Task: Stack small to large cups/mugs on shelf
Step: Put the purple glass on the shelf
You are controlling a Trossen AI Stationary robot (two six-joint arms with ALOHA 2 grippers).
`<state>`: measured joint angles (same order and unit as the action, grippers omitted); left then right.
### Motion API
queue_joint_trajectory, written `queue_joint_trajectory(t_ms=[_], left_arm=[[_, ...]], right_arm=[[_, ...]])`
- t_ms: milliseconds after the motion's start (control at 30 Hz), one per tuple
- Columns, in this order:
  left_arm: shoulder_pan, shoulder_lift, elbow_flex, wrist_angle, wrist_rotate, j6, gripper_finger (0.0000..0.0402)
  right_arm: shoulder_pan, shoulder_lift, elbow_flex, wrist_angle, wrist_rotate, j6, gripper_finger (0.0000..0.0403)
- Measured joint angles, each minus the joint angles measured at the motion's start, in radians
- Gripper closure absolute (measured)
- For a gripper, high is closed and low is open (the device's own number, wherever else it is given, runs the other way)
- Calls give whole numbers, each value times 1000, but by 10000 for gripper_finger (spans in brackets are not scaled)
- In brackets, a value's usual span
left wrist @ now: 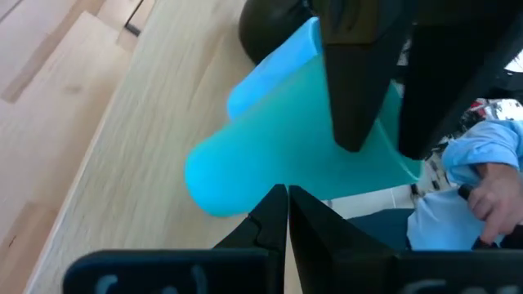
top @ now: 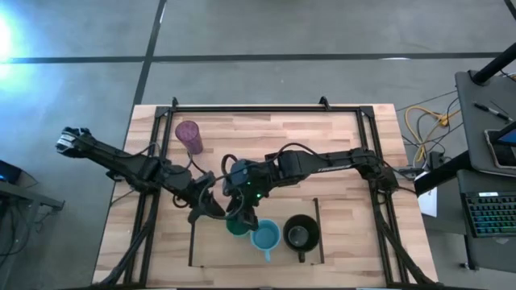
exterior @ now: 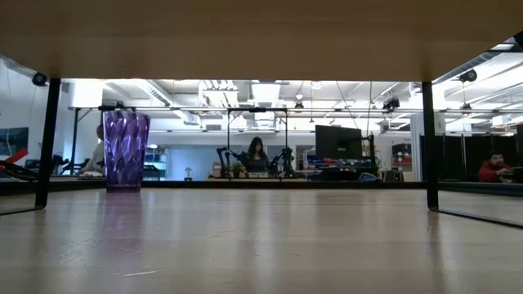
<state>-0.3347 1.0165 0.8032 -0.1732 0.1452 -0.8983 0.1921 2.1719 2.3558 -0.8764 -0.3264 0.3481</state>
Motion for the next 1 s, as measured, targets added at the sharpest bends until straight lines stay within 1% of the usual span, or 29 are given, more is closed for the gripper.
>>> queue_joint_trajectory(t_ms=[100, 300, 367, 533, 733, 800, 867, 1000], left_arm=[[0, -18, -4, 0, -1, 18, 402], [0, -55, -7, -2, -28, 72, 402], [2, -57, -7, 0, -33, 82, 402], [3, -57, -9, -2, -50, 102, 402], [4, -61, -12, -4, -53, 133, 402], [6, -64, -12, -3, -79, 147, 402], [6, -67, -12, -3, -107, 147, 402], [6, -72, -12, -2, -133, 147, 402]], right_arm=[[2, 0, 0, 16, -12, 2, 273], [0, -9, 0, 116, -34, 43, 267], [-3, -13, 0, 144, -51, 56, 266], [-6, -29, 0, 205, -51, 71, 266], [-8, -51, 0, 205, -49, 90, 266], [-8, -62, 0, 203, -45, 89, 266], [-11, -76, 0, 183, -4, 74, 268], [-37, -114, 0, 58, 144, 37, 281]])
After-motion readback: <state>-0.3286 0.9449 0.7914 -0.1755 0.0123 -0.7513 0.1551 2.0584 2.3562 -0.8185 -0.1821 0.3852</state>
